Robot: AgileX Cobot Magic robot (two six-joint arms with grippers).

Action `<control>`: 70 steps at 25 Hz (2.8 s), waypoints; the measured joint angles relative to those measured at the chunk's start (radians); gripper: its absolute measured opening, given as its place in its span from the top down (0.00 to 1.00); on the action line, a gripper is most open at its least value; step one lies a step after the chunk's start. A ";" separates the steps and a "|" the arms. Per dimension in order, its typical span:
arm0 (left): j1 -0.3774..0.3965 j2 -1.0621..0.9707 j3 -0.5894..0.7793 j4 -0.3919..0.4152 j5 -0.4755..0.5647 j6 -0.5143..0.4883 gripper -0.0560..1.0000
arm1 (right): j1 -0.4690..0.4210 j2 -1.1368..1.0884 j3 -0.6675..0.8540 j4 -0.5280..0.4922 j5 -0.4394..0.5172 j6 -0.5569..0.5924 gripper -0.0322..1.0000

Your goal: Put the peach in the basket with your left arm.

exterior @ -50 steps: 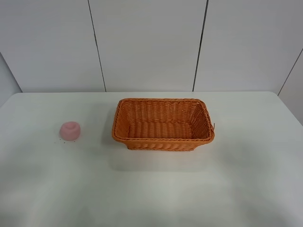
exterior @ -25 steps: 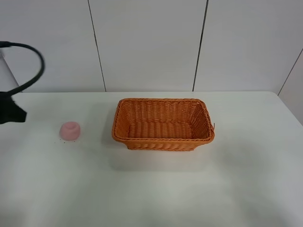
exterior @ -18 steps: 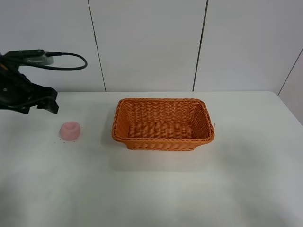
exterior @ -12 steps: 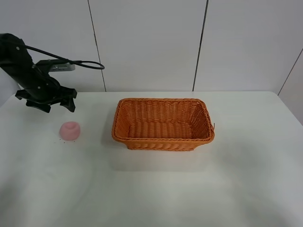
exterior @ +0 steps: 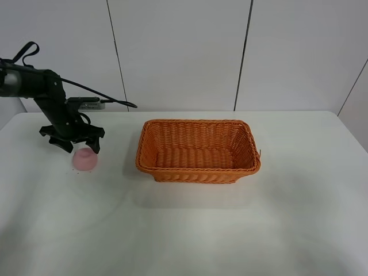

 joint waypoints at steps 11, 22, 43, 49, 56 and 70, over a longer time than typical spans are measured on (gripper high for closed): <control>0.000 0.055 -0.002 0.002 0.005 -0.004 0.37 | 0.000 0.000 0.000 0.000 0.000 0.000 0.30; 0.000 -0.051 -0.180 0.019 0.262 -0.035 0.89 | 0.000 0.000 0.000 0.000 0.000 0.000 0.30; -0.461 -0.024 -0.520 -0.071 0.435 -0.087 0.89 | 0.000 0.000 0.000 0.000 0.000 0.000 0.30; -0.560 0.135 -0.581 -0.076 0.313 -0.100 0.89 | 0.000 0.000 0.000 0.000 0.000 0.000 0.30; -0.575 0.236 -0.583 -0.066 0.282 -0.103 0.62 | 0.000 0.000 0.000 0.000 0.000 0.000 0.30; -0.557 0.173 -0.893 0.013 0.484 -0.121 0.19 | 0.000 0.000 0.000 0.000 0.000 0.000 0.30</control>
